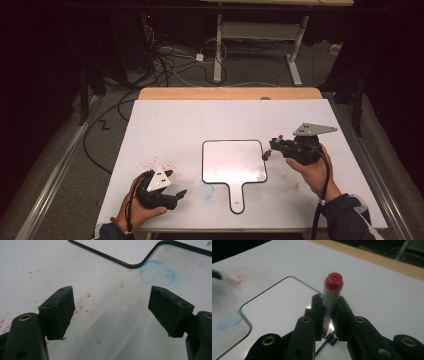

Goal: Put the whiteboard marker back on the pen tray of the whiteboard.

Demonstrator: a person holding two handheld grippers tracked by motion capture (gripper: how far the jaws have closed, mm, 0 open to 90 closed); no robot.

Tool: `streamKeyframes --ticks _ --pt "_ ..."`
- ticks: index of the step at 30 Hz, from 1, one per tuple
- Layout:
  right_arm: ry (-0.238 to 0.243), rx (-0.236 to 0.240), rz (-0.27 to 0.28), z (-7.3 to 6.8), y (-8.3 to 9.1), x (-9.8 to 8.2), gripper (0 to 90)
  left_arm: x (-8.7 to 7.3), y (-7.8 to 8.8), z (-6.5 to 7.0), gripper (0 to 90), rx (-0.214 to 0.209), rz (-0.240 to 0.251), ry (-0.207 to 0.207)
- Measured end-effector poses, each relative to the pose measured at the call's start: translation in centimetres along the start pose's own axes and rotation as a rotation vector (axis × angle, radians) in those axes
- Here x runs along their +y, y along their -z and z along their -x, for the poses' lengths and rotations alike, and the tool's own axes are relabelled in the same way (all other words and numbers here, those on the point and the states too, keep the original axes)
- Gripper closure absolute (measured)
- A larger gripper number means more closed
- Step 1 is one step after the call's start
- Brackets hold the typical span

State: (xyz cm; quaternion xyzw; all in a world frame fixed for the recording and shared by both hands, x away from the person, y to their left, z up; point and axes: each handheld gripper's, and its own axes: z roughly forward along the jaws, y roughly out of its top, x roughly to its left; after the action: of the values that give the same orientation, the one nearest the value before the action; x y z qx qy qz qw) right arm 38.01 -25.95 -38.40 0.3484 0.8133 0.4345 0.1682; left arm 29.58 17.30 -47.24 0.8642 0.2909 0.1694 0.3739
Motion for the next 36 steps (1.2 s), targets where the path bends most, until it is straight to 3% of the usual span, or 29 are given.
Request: streamKeyframes --ticks 2,3,5,6,8,12,15,16,20,27,33,36 --pt "-0.014 0.004 -0.017 0.2 1.0 -0.1 81.0 -0.2 0.1 0.1 20.2 0.007 -0.008 0.001" --pt "-0.019 0.039 -0.044 0.3 1.5 -0.1 81.0 -0.2 0.1 0.1 20.2 0.006 -0.007 0.003" --pt "-0.017 0.038 -0.057 0.3 2.2 -0.2 81.0 -0.2 0.3 0.1 20.2 0.011 -0.006 0.003" --pt "-0.019 0.071 -0.083 0.3 2.5 -0.3 80.9 -0.2 0.3 0.2 20.2 0.012 -0.003 0.003" --pt "-0.015 0.073 -0.086 0.2 3.0 -0.5 80.9 0.0 0.2 0.2 20.2 0.014 -0.003 -0.002" --pt "-0.01 0.126 -0.127 0.2 3.2 -0.8 80.8 0.3 -0.1 0.3 20.2 0.009 -0.009 -0.019" --pt "-0.019 0.181 -0.166 0.1 2.5 -1.1 80.8 0.3 -0.2 0.5 20.2 0.002 -0.025 -0.032" --pt "-0.005 0.2 -0.202 0.1 2.0 -1.3 80.7 0.3 -0.2 0.6 20.1 0.001 -0.023 -0.032" --pt "-0.009 0.209 -0.242 0.2 0.6 -1.7 78.4 0.4 -0.2 0.4 20.2 0.003 -0.018 -0.03" --pt "-0.057 0.2 -0.224 0.8 -1.8 -1.6 78.2 0.3 -0.5 0.4 20.1 -0.002 -0.032 -0.033" --pt "-0.053 0.182 -0.187 1.5 -4.0 -2.0 73.6 0.3 -0.6 0.4 20.1 -0.002 -0.039 -0.032" --pt "-0.071 0.154 -0.204 2.1 -5.1 -2.3 70.2 0.3 -0.7 0.5 20.1 -0.003 -0.042 -0.034"
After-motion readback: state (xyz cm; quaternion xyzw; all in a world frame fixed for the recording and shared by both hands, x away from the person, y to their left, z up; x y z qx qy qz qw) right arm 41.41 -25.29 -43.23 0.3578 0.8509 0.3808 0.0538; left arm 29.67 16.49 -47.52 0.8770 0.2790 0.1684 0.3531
